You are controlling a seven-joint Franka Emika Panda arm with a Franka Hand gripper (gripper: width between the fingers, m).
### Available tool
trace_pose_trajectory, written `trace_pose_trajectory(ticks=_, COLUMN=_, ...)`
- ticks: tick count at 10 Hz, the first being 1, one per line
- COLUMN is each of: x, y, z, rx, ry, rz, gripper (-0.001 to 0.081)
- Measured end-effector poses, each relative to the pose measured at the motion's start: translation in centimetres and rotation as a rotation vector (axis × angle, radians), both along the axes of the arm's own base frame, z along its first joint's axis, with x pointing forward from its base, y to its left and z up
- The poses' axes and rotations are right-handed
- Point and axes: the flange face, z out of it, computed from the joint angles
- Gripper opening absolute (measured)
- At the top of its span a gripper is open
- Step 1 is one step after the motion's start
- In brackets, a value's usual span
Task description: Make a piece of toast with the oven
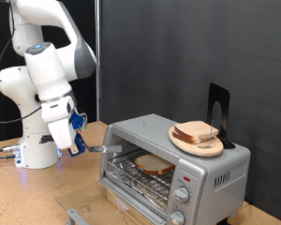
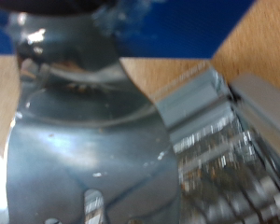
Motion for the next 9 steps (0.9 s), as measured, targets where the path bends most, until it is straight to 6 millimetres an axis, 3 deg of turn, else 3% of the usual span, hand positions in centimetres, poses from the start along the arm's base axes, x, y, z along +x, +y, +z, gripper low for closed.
trace_pose_trajectory(ticks=3, x=-0.5, y=-0.8, z=4.1, rx=0.083, ry=-0.043, rz=0.007, gripper=0.0401)
trace_pose_trajectory(ticks=6, x=-0.8, y=-0.6, z=4.4, rx=0.108, ry=-0.043, rz=0.003, gripper=0.0401)
trace_pose_trajectory(ticks=9, x=0.1, y=3.3, z=5.5, rx=0.219, ry=-0.037, rz=0.033, gripper=0.0401)
